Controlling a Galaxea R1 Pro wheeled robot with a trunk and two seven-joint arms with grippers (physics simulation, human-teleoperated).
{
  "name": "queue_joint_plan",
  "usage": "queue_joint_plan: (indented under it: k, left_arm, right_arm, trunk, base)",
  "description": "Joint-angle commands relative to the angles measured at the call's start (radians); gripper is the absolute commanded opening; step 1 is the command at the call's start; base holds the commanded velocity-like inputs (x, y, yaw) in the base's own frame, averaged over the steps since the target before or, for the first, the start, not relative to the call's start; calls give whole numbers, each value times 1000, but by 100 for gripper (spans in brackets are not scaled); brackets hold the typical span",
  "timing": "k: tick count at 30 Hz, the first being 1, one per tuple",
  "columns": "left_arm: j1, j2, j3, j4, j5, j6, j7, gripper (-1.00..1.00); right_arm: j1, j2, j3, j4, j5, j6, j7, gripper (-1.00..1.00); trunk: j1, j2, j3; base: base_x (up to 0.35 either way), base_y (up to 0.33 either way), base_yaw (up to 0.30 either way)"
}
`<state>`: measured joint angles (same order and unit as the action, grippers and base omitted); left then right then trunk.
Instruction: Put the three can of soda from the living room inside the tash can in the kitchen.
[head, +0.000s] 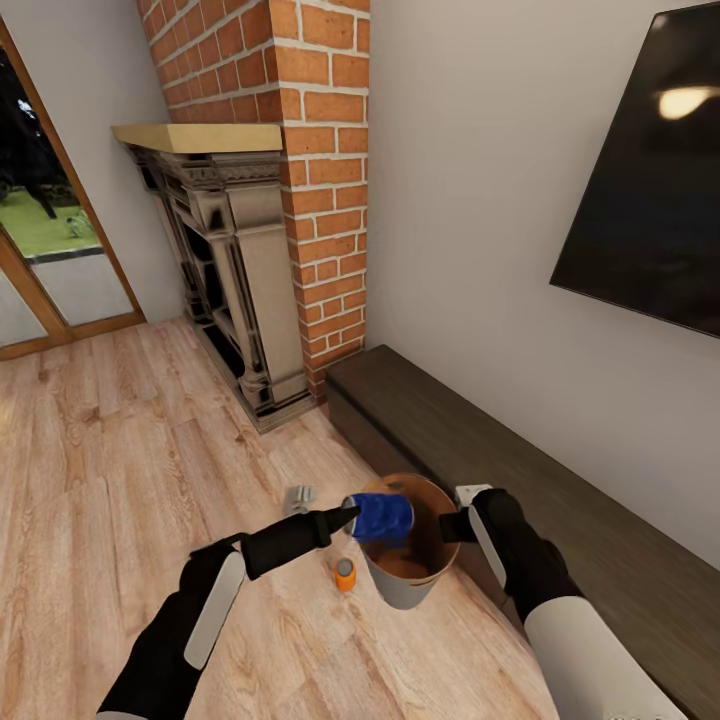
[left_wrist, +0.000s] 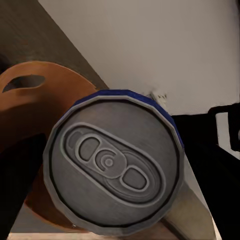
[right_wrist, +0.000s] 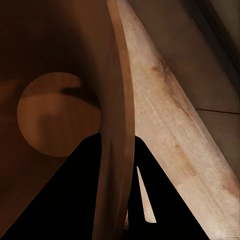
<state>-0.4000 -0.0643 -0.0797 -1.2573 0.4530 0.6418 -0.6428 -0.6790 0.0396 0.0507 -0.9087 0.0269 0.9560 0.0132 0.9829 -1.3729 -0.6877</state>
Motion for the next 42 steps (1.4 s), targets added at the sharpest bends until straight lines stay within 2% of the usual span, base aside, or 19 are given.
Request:
queue_joint_plan:
  k: [1,7,8,11,14,25,27,29,31,32,34,35,36,40,41,42]
  left_arm:
    - [0,-6,0,-4,-2,-1,10,-100]
    - [0,-30,0,-18,-2,0,69,-100]
    - [0,-32,0,-19,-2,0,90,100]
    - [0,-41,0,-20,-2,0,127,100]
    - [0,-50,0,-20,-3,0,137,100]
    - [0,-54,2,-19,-7,1,139,100]
    - [1,-51,7,-18,-27,1,137,100]
    - [1,-28,11,-18,-49,2,134,100]
    - [1,26,14,-19,-62,3,130,100]
    - [1,42,15,-20,-64,3,128,100]
    - [1,98,16,-20,-66,4,115,100]
    - [1,110,17,-20,-66,5,108,100]
    - [1,134,18,-20,-66,5,86,100]
    - [1,178,25,-19,-67,5,11,100]
    - [1,197,36,-17,-68,5,-32,100]
    - [1,205,45,-16,-68,5,-52,100]
  right_arm:
    - [-1,0,0,4,-19,0,4,-100]
    - [-1,0,64,24,-19,-1,4,-100]
    - [-1,0,72,25,-20,-2,4,-100]
    - [-1,0,83,26,-20,-2,4,-100]
    - [-1,0,86,26,-21,-2,4,-100]
    - [-1,5,89,25,-21,-2,4,-100]
    - [-1,6,89,24,-21,-2,4,-100]
    - [-1,6,89,24,-21,-2,4,-100]
    - [-1,6,89,24,-21,-2,4,-100]
    - [-1,6,89,24,-21,-2,4,-100]
    - [-1,6,89,24,-21,-2,4,-100]
    - [-1,6,89,24,-21,-2,4,-100]
    - [-1,6,89,24,-21,-2,4,-100]
    - [-1,6,88,24,-21,-2,4,-100]
    - [-1,6,88,24,-21,-2,4,-100]
    - [-1,6,88,24,-21,-2,4,-100]
  trunk:
    - [0,0,0]
    - [0,0,0]
    - [0,0,0]
    - [0,0,0]
    - [0,0,0]
    - [0,0,0]
    - [0,0,0]
    - [0,0,0]
    - [0,0,0]
    - [0,0,0]
    - [0,0,0]
    - [0,0,0]
    - [0,0,0]
    - [0,0,0]
    - [0,0,0]
    - [0,0,0]
  base:
    - [0,0,0]
    - [0,0,0]
    - [0,0,0]
    - [0,0,0]
    - [0,0,0]
    - [0,0,0]
    - [0,0,0]
    - [0,0,0]
    - [0,0,0]
    - [0,0,0]
    - [0,0,0]
    - [0,0,0]
    - [0,0,0]
    - [0,0,0]
    - [0,0,0]
    - [0,0,0]
